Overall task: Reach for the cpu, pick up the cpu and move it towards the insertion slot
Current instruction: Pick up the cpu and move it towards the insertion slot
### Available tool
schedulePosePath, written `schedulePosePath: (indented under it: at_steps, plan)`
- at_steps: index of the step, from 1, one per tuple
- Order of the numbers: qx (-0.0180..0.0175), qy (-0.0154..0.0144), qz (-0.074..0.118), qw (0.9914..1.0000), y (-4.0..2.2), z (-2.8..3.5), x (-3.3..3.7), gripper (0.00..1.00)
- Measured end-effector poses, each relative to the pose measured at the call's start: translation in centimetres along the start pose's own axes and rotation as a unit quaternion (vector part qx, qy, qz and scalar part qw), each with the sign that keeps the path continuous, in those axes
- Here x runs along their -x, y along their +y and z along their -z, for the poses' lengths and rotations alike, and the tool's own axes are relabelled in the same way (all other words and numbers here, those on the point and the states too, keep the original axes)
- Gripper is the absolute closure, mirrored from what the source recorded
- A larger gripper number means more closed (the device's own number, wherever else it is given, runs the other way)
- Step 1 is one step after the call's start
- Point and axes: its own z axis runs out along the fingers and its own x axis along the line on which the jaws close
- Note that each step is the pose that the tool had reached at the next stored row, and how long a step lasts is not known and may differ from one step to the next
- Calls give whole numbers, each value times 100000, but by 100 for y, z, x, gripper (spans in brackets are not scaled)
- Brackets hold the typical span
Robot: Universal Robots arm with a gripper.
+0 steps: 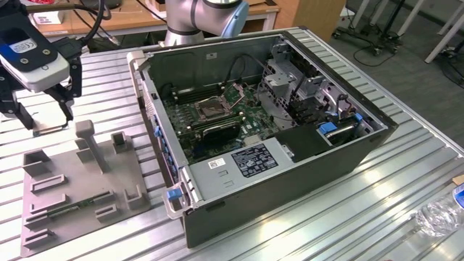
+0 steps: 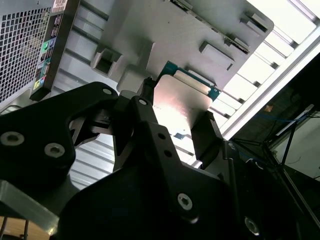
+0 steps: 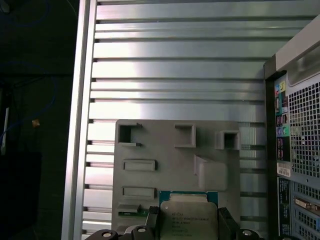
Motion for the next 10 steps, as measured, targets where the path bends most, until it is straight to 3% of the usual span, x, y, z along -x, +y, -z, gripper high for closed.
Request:
schedulePosePath:
  at_steps: [10]
  plan:
    - [1,1,7,100000,1,17,6,46]
